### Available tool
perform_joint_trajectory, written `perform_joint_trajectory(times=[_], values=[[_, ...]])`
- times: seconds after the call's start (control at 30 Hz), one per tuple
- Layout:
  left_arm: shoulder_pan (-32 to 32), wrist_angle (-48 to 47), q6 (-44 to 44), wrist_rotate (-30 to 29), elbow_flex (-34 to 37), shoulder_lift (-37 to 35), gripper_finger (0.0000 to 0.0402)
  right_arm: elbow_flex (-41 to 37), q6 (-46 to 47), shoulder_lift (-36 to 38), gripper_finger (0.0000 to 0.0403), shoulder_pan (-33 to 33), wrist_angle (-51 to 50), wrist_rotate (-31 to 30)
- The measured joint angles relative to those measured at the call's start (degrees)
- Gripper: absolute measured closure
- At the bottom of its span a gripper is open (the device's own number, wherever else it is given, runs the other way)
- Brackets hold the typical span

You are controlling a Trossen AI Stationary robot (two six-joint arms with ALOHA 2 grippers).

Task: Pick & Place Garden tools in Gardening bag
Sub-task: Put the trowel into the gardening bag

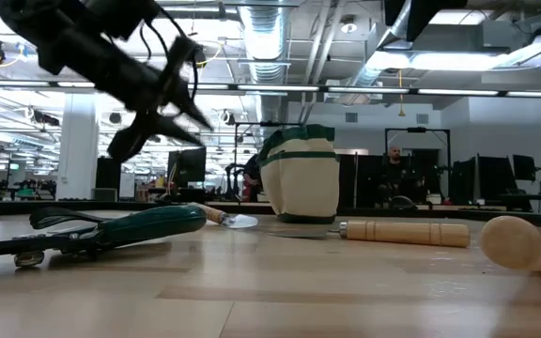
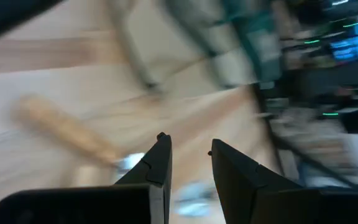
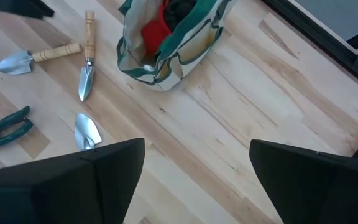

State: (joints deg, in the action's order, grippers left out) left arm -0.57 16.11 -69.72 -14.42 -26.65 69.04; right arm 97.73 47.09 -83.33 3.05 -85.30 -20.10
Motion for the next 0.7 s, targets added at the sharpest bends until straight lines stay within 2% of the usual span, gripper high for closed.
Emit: perform_joint_trajectory(times=[0.07, 0.1, 0.17, 0.27, 0.47, 0.7], values=[[0.03, 3.11, 2.31, 2.12, 0.0, -3.17, 0.0329, 0.0, -0.03, 0.0, 0.012, -0.08, 0.0, 0.0], [0.05, 4.65, 6.33, 2.22, -0.09, -4.46, 0.0329, 0.0, -0.05, 0.0, 0.012, -0.09, 0.0, 0.0], [0.12, 5.92, 10.59, -0.22, -0.12, -7.1, 0.0329, 0.0, -0.3, 0.0, 0.012, -0.09, 0.09, 0.01], [-0.06, 6.25, 9.02, -3.41, -0.03, -9.9, 0.0329, 0.0, -0.26, 0.0, 0.012, -0.11, 0.31, 0.04], [-1.06, 4.16, 5.61, -3.84, -0.06, -13.68, 0.0329, 0.0, 1.66, 0.0, 0.012, -0.11, 0.48, 0.35], [-1.76, -10.75, -7.12, -3.58, -0.07, -13.51, 0.0329, 0.0, 3.89, 0.0, 0.012, -0.11, 0.48, 0.7]])
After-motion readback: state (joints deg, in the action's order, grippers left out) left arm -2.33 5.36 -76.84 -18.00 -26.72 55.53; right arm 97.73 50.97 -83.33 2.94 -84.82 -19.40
